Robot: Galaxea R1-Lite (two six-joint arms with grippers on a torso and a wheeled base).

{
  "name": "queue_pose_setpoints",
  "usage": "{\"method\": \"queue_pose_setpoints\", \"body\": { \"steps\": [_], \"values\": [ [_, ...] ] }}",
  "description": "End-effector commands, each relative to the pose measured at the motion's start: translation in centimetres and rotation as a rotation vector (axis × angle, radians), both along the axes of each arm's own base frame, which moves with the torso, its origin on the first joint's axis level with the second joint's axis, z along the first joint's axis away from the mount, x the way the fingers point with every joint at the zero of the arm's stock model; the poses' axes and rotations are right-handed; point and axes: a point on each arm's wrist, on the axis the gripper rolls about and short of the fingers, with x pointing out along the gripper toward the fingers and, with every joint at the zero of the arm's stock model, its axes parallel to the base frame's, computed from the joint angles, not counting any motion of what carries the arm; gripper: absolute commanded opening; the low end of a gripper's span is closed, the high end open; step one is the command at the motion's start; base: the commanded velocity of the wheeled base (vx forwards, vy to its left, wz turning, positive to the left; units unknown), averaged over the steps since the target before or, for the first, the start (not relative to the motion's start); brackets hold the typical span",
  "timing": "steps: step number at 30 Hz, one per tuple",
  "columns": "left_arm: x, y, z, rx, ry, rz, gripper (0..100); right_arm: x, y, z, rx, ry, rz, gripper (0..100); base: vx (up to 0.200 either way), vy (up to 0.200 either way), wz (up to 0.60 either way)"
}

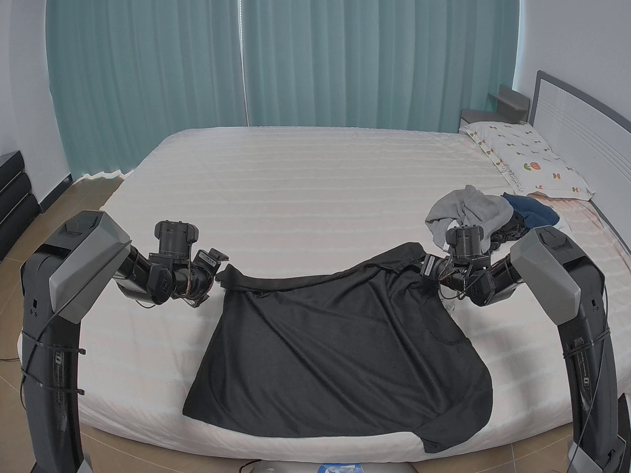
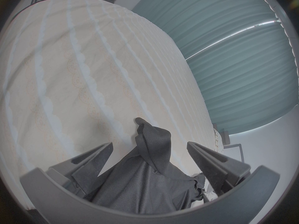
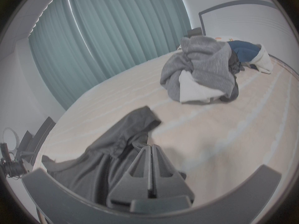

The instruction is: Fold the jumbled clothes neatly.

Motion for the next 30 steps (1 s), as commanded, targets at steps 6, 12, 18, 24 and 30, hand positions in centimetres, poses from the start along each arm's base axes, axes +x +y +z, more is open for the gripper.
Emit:
{"method": "queue_pose_setpoints", "body": {
  "steps": [6,12,18,24,30],
  "values": [
    [0.1,0.0,-0.2,0.002,-0.002,-0.001,100,2.7,-1.8,0.5,-0.011,-0.152,-0.141,0,0.0,0.0,0.0],
    [0.4,-0.1,-0.3,0.047,-0.016,-0.036,100,3.2,-2.4,-0.3,-0.01,-0.201,-0.153,0,0.0,0.0,0.0],
    [1.5,-0.2,-0.6,0.057,-0.032,-0.029,100,3.2,-2.4,-0.8,-0.015,-0.203,-0.152,0,0.0,0.0,0.0],
    [1.7,-1.0,-0.9,0.062,-0.04,-0.045,100,3.2,-2.5,-0.8,-0.021,-0.204,-0.168,0,0.0,0.0,0.0],
    [2.8,-2.1,-1.5,0.07,-0.061,-0.057,100,3.1,-2.2,-0.7,-0.019,-0.206,-0.166,0,0.0,0.0,0.0]
  ]
}}
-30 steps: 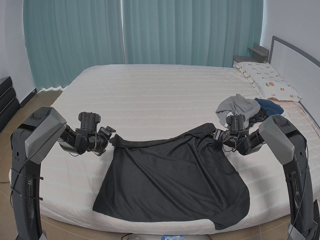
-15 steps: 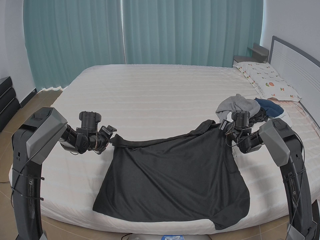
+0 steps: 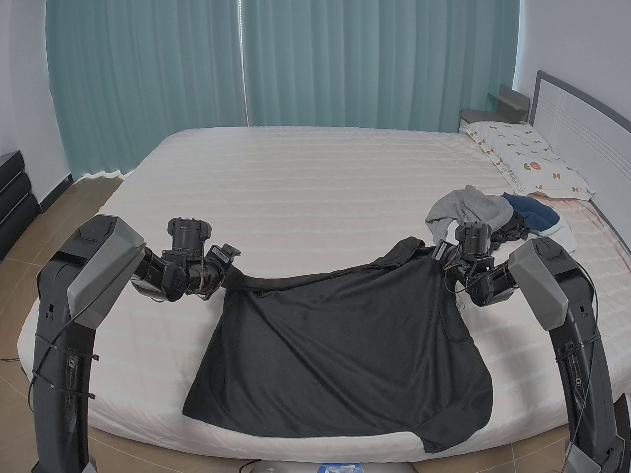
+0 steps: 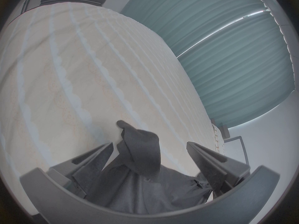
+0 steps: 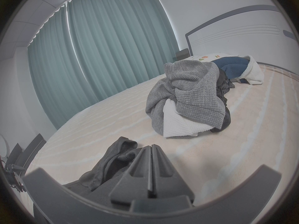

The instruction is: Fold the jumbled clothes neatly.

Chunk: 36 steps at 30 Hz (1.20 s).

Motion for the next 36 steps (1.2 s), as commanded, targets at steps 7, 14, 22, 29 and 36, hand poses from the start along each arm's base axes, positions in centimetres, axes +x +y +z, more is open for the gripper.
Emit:
{"method": "queue_pose_setpoints", "body": {
  "steps": [7,14,22,29,36],
  "values": [
    [2.3,-0.9,-1.5,0.063,0.035,0.057,0,0.0,0.4,0.2,0.011,-0.014,0.003,0,0.0,0.0,0.0],
    [4.1,1.4,0.9,-0.081,-0.044,0.247,0,0.4,-1.4,1.0,0.019,-0.098,-0.039,0,0.0,0.0,0.0],
    [5.4,2.4,-0.2,-0.029,-0.071,0.337,0,0.4,-2.0,-0.4,0.016,-0.089,-0.054,0,0.0,0.0,0.0],
    [5.4,2.0,-0.9,0.02,-0.032,0.298,0,0.4,-1.6,-1.3,0.012,-0.074,-0.044,0,0.0,0.0,0.0],
    [5.4,1.9,-1.1,0.027,-0.029,0.291,100,0.2,-1.3,-2.3,0.011,-0.052,-0.037,100,0.0,0.0,0.0]
  ]
}}
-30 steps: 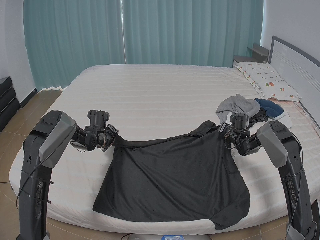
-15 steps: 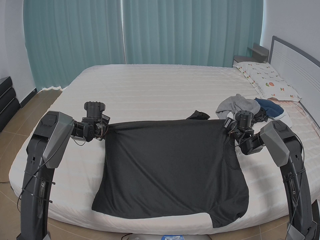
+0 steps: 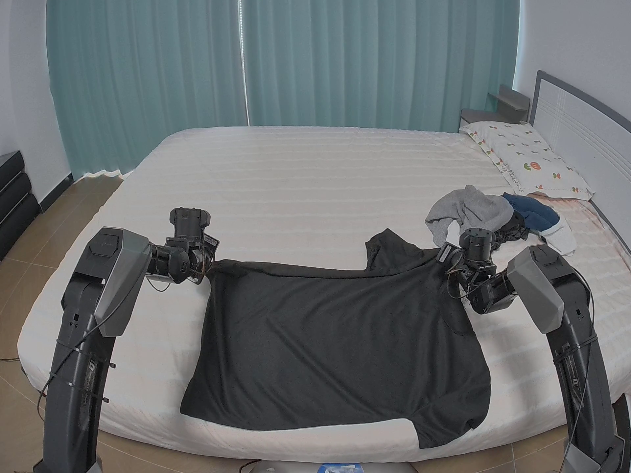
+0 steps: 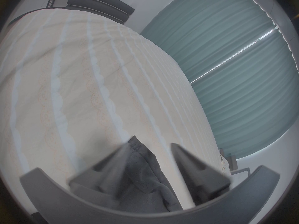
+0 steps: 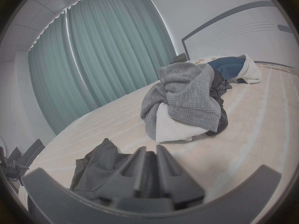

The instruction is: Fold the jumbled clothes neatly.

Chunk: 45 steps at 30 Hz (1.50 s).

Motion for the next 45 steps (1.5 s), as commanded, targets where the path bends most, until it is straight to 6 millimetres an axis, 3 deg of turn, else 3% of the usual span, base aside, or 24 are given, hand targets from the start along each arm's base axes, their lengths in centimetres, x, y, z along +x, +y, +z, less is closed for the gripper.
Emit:
{"method": "queue_pose_setpoints", "body": {
  "steps": [1,6,13,15,21,23,26,29,33,41,45],
  "values": [
    [0.0,-0.1,-0.3,0.0,0.004,-0.003,100,-0.1,0.2,-0.6,0.002,0.003,0.004,100,0.0,0.0,0.0],
    [-0.6,0.0,-0.1,0.001,0.027,0.0,100,-0.9,-0.3,1.4,0.01,-0.014,0.005,100,0.0,0.0,0.0],
    [-3.5,0.3,2.2,-0.007,0.071,-0.029,100,-4.7,-1.3,5.3,0.109,0.041,0.041,100,0.0,0.0,0.0],
    [-5.4,0.3,3.4,-0.031,0.079,-0.065,100,-7.6,-1.8,7.7,0.119,0.056,0.037,100,0.0,0.0,0.0],
    [-8.5,0.4,7.3,-0.108,0.044,-0.17,100,-15.7,-1.6,9.4,0.259,0.187,0.153,100,0.0,0.0,0.0],
    [-10.5,0.0,6.9,-0.104,0.102,-0.197,100,-17.8,-1.7,8.9,0.274,0.233,0.192,100,0.0,0.0,0.0],
    [-13.0,0.1,6.3,-0.085,0.158,-0.231,100,-19.2,-1.8,8.1,0.279,0.257,0.198,100,0.0,0.0,0.0],
    [-17.1,0.3,5.7,-0.121,0.209,-0.304,100,-21.2,-1.7,6.8,0.294,0.298,0.195,100,0.0,0.0,0.0],
    [-21.2,0.3,5.0,-0.159,0.213,-0.368,100,-23.5,-1.7,5.6,0.334,0.347,0.184,100,0.0,0.0,0.0],
    [-26.6,0.4,1.7,-0.134,0.269,-0.413,100,-27.0,-1.1,3.6,0.46,0.411,0.148,100,0.0,0.0,0.0],
    [-27.4,0.3,1.7,-0.136,0.248,-0.424,100,-27.9,-1.6,2.7,0.6,0.409,0.104,100,0.0,0.0,0.0]
  ]
}}
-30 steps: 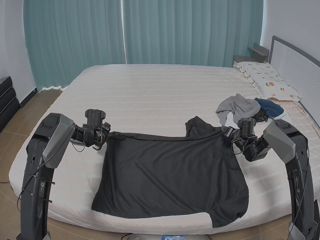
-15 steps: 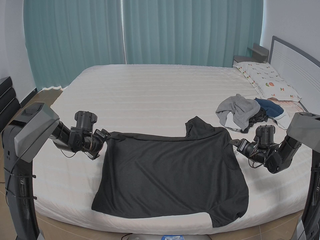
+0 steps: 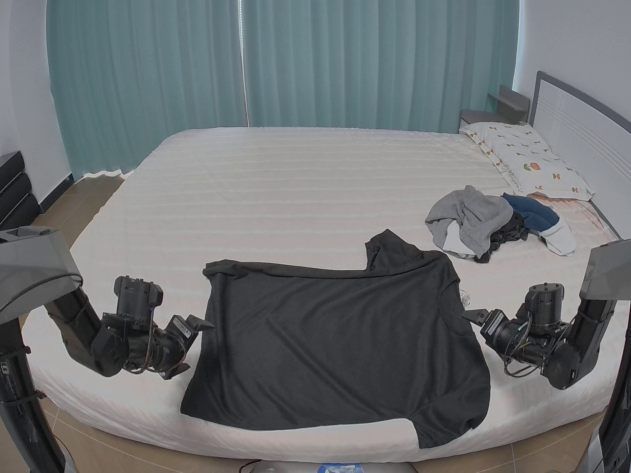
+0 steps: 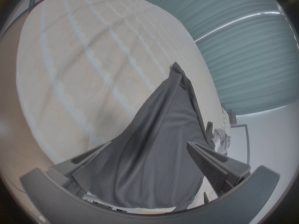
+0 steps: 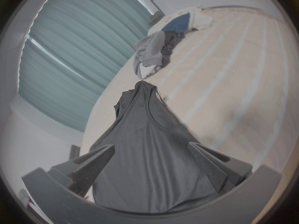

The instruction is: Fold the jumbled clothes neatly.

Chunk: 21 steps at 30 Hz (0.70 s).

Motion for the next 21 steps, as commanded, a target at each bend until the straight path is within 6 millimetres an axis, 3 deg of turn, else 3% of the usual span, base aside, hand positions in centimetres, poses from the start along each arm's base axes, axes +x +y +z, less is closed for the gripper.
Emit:
{"method": "queue_pose_setpoints", "body": {
  "steps": [1,7,21],
  "values": [
    [-4.1,-0.3,0.5,-0.017,-0.022,-0.068,100,-3.5,-0.3,-1.8,0.159,0.089,-0.055,100,0.0,0.0,0.0],
    [-4.2,-0.6,0.2,-0.014,-0.011,-0.086,100,-4.6,-0.4,-3.2,0.184,0.116,-0.054,100,0.0,0.0,0.0],
    [-4.8,-0.7,0.0,0.0,-0.001,-0.107,100,-5.1,-0.4,-3.0,0.186,0.132,-0.05,100,0.0,0.0,0.0]
  ]
}}
